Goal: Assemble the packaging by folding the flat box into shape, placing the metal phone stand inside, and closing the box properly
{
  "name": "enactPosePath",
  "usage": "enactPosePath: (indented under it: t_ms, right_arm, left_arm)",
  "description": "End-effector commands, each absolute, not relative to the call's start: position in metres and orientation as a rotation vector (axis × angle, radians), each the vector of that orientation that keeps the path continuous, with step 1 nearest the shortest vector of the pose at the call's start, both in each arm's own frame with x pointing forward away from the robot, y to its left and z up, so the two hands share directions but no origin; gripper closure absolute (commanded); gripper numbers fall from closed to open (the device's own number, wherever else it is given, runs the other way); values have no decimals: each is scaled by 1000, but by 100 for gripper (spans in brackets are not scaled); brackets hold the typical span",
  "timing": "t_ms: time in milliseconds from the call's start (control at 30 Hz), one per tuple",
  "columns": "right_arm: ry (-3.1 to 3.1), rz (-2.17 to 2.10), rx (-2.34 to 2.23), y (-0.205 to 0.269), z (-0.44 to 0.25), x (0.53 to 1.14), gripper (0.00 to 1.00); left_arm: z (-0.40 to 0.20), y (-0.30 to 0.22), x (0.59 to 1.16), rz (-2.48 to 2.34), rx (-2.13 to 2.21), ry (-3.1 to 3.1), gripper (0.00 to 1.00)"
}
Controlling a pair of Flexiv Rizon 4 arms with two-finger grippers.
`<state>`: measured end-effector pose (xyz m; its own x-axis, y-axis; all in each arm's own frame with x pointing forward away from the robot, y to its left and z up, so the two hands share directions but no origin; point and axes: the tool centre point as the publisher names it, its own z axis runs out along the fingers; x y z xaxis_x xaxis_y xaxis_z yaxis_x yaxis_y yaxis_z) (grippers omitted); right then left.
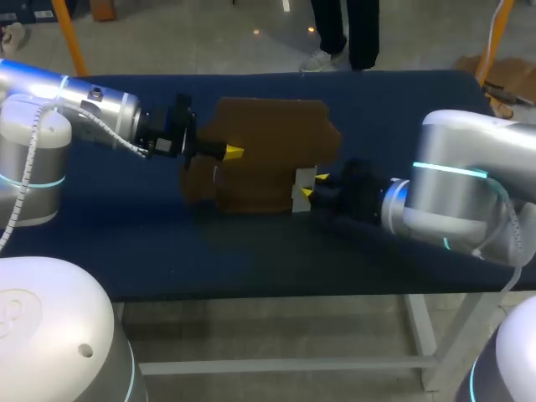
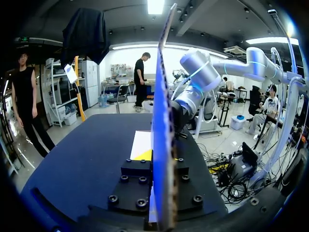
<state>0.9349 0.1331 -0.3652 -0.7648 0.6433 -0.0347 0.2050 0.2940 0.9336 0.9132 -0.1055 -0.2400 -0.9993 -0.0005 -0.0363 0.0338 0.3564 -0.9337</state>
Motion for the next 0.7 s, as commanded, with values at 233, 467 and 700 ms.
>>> enactPosePath:
  t_ms: [233, 467, 700]
  right_arm:
    - [2021, 1373, 902, 141, -370, 940, 52]
    - [2003, 1317, 948, 141, -373, 944, 52]
    - [1979, 1276, 993, 141, -375, 950, 55]
  left_arm:
    - [-243, -106, 913, -1763, 35, 2568, 100]
    - [-243, -106, 913, -1763, 35, 2568, 100]
    - [-243, -106, 913, -1763, 35, 2568, 100]
